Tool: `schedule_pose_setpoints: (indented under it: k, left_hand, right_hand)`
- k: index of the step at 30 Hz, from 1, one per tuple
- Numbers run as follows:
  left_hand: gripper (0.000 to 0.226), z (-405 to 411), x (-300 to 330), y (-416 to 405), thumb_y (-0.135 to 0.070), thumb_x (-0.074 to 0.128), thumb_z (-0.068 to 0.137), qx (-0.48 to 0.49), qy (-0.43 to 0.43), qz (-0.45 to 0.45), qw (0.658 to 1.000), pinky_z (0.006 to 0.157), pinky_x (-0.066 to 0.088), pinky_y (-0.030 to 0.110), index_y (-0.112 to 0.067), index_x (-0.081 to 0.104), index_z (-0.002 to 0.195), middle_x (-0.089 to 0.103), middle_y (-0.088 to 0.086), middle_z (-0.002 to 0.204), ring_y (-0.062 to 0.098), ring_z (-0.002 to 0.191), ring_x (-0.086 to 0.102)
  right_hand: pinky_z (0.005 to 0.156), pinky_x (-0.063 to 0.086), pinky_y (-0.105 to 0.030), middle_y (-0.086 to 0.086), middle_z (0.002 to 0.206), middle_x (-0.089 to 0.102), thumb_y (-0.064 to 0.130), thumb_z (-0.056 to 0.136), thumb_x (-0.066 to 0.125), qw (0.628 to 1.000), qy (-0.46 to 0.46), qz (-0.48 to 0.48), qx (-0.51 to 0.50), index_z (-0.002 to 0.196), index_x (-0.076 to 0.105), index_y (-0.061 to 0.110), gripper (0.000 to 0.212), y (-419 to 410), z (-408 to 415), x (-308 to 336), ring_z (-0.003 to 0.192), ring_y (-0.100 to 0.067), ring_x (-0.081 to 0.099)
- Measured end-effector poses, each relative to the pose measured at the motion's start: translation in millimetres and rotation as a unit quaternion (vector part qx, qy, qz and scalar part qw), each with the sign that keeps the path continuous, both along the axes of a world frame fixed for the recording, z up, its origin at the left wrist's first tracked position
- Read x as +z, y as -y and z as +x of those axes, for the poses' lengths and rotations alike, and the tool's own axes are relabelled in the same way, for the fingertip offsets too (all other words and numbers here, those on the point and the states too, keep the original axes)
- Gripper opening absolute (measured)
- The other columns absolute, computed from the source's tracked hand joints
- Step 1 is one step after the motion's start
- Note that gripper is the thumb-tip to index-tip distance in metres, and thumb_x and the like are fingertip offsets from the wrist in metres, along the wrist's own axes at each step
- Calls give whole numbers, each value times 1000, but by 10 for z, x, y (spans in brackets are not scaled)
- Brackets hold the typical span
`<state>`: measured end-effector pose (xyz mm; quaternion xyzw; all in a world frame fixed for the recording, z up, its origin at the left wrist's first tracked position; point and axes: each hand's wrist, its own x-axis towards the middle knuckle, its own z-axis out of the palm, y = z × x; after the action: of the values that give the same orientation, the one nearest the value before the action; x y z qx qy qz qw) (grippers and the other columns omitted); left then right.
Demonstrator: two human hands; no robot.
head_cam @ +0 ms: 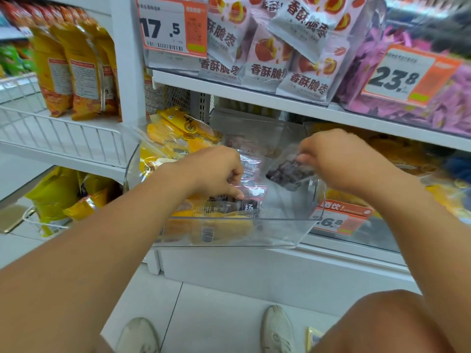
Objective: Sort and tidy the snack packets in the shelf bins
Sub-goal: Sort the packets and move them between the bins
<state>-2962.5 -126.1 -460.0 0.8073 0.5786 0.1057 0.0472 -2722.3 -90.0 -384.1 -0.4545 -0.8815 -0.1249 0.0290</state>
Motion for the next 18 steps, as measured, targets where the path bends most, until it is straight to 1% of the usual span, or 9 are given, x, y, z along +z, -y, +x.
schedule_pose_setpoints:
  k: [3,5,7,9,11,12,15,16,18]
  left_hand:
    - [36,11,-1,8,-55,80,75,1,1,5,1000,73,54,44,-24,61,69,60,-4,89,19,83,58]
    - [31,20,23,56,-54,79,77,6,-3,9,1000,76,53,43,-28,63,72,56,-9,91,18,87,55]
    - [13,17,85,129,-37,78,82,7,9,28,1000,84,51,43,-28,69,84,57,-7,99,18,95,54]
    - [7,-39,193,262,-22,72,88,27,53,75,995,91,48,41,-21,72,95,61,-4,105,17,100,55]
    - [7,-150,337,451,-24,69,92,66,92,124,986,85,49,38,-19,73,93,64,-5,97,14,92,58]
    - [9,-208,402,565,-26,69,92,87,102,127,983,80,51,37,-19,74,91,66,-7,90,12,85,60]
    - [12,-277,464,865,-35,74,88,127,118,58,983,64,48,23,-24,75,84,66,-15,72,0,67,59]
    - [13,-241,417,935,-40,77,84,135,111,27,984,61,44,16,-27,75,84,65,-16,70,-3,67,58]
    - [20,-151,257,1015,-47,80,79,153,73,-17,985,64,45,18,-30,76,89,67,-16,78,-1,74,60]
  right_hand:
    - [64,55,-35,-3,76,63,22,99,56,957,-278,-57,60,88,65,18,15,320,320,66,73,-21,64]
    - [60,51,-14,-2,74,63,16,99,58,922,-362,-80,110,88,67,15,14,453,291,-54,67,-7,63]
    - [57,42,-7,-3,72,63,14,99,58,915,-372,-59,143,89,68,12,14,475,147,-243,67,-8,58]
    - [58,46,-19,-6,71,63,16,100,58,901,-403,-40,157,91,69,10,15,395,-9,-404,65,-14,57]
    - [60,49,-35,-7,69,63,20,100,56,893,-420,-24,156,92,68,12,17,284,-110,-489,64,-23,57]
    - [59,49,-38,-6,68,62,22,100,55,896,-415,-16,159,93,68,13,17,240,-154,-509,62,-24,56]
    - [58,48,-37,-1,66,59,21,100,56,896,-405,-33,180,91,68,14,17,160,-279,-561,60,-21,53]
    - [58,47,-35,-1,66,60,20,100,57,898,-393,-49,191,91,69,13,16,152,-324,-575,60,-20,53]
    - [62,48,-35,-5,71,66,19,99,58,916,-336,-72,207,93,72,11,17,155,-413,-595,65,-23,58]
